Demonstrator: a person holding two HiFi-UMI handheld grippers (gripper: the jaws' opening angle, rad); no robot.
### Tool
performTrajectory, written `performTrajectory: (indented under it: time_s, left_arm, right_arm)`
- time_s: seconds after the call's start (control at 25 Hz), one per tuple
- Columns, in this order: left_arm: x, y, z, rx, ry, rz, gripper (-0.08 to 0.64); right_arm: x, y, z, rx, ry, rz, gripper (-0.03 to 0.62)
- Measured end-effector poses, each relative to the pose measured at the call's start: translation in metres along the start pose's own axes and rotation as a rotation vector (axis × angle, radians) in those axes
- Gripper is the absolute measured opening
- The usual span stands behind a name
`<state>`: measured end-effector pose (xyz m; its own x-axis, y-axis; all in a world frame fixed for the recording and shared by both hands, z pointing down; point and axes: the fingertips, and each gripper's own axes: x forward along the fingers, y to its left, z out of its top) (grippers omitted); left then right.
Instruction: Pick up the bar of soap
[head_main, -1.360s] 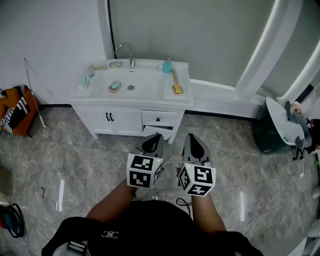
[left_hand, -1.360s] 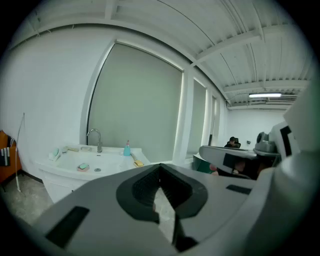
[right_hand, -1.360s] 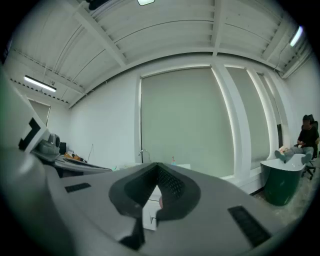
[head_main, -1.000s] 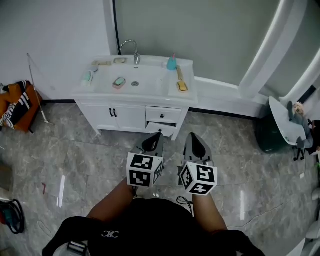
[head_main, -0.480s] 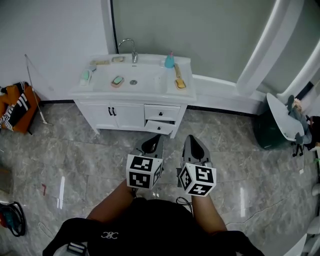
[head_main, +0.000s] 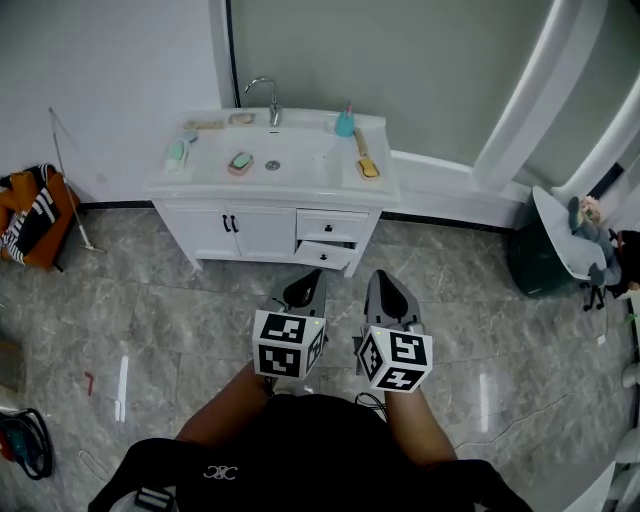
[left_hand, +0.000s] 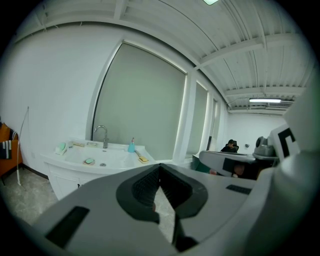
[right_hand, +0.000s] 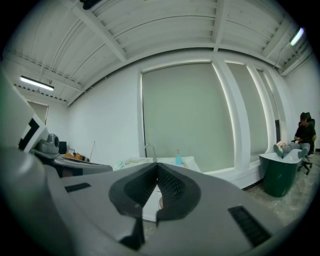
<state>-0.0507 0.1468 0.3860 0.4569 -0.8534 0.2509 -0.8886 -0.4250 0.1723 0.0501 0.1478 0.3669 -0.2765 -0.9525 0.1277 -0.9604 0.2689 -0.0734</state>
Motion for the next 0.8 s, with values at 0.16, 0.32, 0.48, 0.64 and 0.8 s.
performTrajectory:
  time_s: [0.16,0.32,0.48,0.64,0.8]
  left_arm:
    - [-0.011,0.021,0.000,0.005,-0.002,-0.012,0.008]
    - [-0.023,0.043,-0.007,-0.003,0.002,-0.020,0.008]
    - [-0.028,0.059,-0.022,-0.038,0.037,-0.030,0.008]
    - [-0.031,0.067,-0.029,-0.049,0.047,-0.042,0.008]
    - [-0.032,0.075,-0.030,-0.052,0.041,-0.045,0.008]
  right_arm:
    - [0.006,0.022,-0.001,-0.002,-0.002,-0.007,0.006]
    - [0.011,0.044,-0.008,-0.003,0.004,-0.021,0.008]
    - [0.012,0.063,-0.022,-0.010,0.035,-0.025,0.006]
    - [0.017,0.068,-0.026,-0.013,0.042,-0.038,0.006]
    - [0.021,0.072,-0.024,-0.016,0.034,-0.045,0.008]
